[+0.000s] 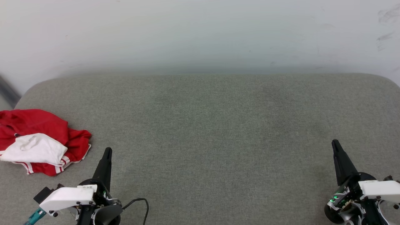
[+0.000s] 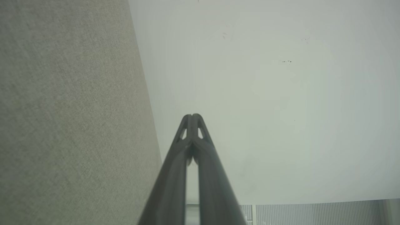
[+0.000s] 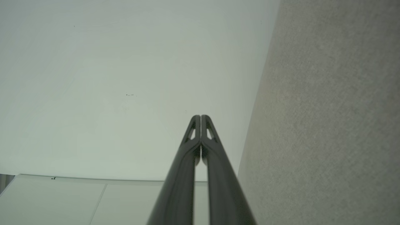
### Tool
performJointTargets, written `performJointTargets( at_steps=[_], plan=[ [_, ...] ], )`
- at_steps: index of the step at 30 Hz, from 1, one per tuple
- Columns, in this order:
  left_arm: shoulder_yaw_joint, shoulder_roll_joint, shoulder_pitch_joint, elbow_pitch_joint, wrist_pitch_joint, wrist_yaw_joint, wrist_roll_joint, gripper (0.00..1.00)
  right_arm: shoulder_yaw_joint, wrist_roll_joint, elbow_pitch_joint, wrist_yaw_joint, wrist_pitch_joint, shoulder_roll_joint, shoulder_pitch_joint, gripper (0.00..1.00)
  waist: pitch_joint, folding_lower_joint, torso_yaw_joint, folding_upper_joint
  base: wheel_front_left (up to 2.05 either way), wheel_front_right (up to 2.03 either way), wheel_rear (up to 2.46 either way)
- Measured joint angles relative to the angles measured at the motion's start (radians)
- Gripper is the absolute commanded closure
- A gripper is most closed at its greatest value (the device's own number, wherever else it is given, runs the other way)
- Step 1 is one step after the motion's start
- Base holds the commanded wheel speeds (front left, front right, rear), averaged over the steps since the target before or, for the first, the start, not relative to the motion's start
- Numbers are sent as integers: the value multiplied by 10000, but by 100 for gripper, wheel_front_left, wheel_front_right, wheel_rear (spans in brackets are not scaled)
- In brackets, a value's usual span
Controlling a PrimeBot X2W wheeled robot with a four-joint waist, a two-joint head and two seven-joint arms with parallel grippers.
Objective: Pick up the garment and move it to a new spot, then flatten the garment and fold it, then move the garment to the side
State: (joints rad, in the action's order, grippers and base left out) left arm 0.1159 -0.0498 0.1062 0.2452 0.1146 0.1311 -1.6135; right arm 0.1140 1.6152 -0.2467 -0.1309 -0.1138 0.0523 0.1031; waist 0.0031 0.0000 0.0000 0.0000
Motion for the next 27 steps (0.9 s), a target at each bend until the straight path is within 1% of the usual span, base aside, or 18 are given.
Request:
performJointTargets(
  at_steps=[18, 19, 22, 27],
  plan=[
    [-2, 2, -6, 17, -2, -2, 0, 100, 0, 0, -13, 0, 0, 0, -8, 100, 0, 0, 0, 0, 0, 0, 0],
    [-13, 6, -39, 88, -4, -4, 0, 0, -6, 4, -73, 2, 0, 0, -58, 0, -1, 0, 0, 0, 0, 0, 0],
    [-100, 25, -264, 263, -48, -19, 0, 0, -15, 4, -228, 4, 35, -8, -311, 0, 0, 0, 0, 0, 0, 0, 0],
    [-382, 27, -244, 171, -316, -23, 4, 0, -79, -21, -59, 2, 180, -10, -318, 0, 4, 0, 3, 0, 0, 0, 0]
  ],
)
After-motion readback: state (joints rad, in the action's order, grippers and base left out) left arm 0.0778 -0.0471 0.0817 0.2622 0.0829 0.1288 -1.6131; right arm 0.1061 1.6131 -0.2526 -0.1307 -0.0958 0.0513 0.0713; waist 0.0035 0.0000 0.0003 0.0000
